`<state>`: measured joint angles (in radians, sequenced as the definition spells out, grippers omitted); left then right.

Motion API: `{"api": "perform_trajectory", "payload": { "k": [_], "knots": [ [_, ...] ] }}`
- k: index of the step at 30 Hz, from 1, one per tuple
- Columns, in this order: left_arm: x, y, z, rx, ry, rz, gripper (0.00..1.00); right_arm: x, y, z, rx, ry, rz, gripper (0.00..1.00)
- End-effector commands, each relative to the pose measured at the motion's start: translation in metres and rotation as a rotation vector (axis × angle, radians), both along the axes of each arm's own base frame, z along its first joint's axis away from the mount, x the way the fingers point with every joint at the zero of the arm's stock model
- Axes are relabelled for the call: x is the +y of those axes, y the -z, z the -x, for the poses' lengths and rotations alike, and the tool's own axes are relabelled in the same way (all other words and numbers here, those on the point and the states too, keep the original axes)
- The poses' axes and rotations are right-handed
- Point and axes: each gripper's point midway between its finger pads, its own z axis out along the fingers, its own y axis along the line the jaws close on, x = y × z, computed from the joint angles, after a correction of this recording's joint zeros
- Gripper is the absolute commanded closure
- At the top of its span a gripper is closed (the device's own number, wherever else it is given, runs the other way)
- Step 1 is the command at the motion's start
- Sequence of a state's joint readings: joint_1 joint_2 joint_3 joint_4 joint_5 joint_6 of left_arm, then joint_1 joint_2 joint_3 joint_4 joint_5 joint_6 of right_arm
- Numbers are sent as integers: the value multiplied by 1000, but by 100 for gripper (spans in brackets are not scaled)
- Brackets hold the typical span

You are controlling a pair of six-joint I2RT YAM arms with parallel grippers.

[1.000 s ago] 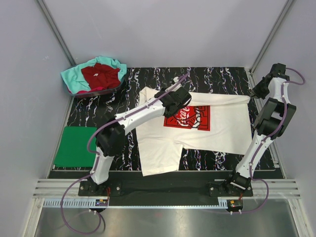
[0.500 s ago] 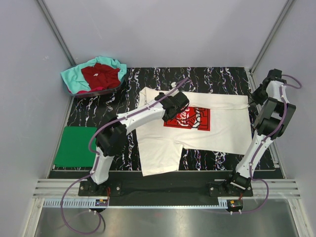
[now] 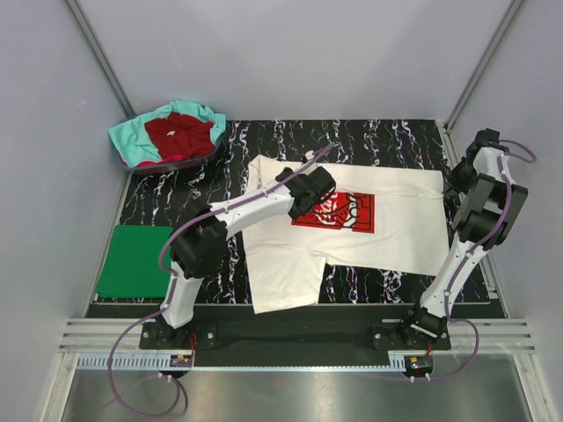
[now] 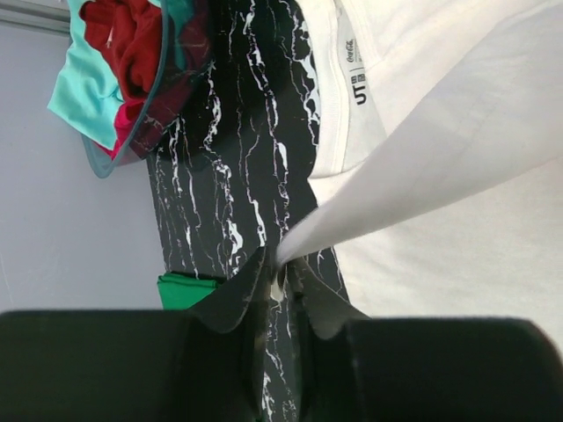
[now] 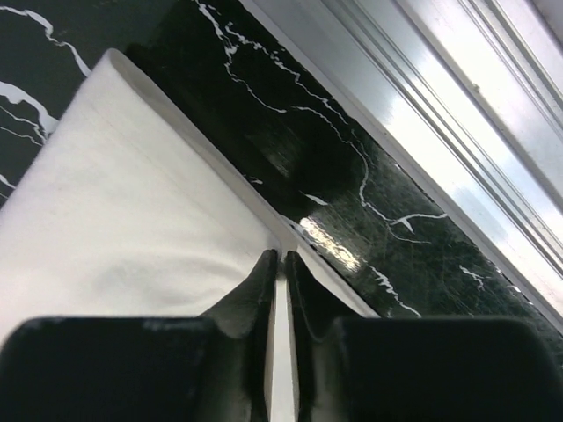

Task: Fold and stack the t-shirts
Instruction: Fold the tshirt

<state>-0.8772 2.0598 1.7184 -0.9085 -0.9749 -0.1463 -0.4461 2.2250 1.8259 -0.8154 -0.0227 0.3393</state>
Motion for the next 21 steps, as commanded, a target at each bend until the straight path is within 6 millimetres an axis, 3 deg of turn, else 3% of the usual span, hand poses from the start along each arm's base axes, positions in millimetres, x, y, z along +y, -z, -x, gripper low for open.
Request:
{"api": "perform_trajectory", "payload": {
  "k": [1,3,4,5,6,7,10,11,13,14,15,17,21],
  "knots": [
    [-11,-14,3,-5,38,115,73,-10,-28,18,12,34,74,83],
    [-17,-10,12,47,80,180,60,-8,-36,24,6,40,81,67],
    [-20,-26,14,26,101,245,48,-8,-36,28,13,53,91,62],
    [-19,-31,16,35,120,271,43,-8,-48,26,-18,57,107,51],
    [-25,-36,20,55,153,324,37,-6,-52,25,-34,59,104,48],
    [-25,-55,21,30,174,379,31,1,-59,19,-59,48,90,45],
    [-19,-82,8,3,201,490,30,26,-77,3,-119,-9,73,35],
    [-5,-88,-7,-11,176,514,31,33,-82,-3,-146,-30,74,33],
    [-5,-99,-32,-44,186,587,34,56,-87,-16,-190,-76,16,29],
    [9,-101,-51,-55,165,604,37,69,-84,-23,-195,-101,-5,28],
    [0,-101,-68,-53,204,641,40,77,-86,-29,-206,-112,-21,27],
    [11,-97,-94,-75,189,653,47,93,-78,-36,-189,-144,-46,26],
    [14,-85,-145,-118,166,729,50,103,-77,-47,-202,-156,-91,25]
  ]
}}
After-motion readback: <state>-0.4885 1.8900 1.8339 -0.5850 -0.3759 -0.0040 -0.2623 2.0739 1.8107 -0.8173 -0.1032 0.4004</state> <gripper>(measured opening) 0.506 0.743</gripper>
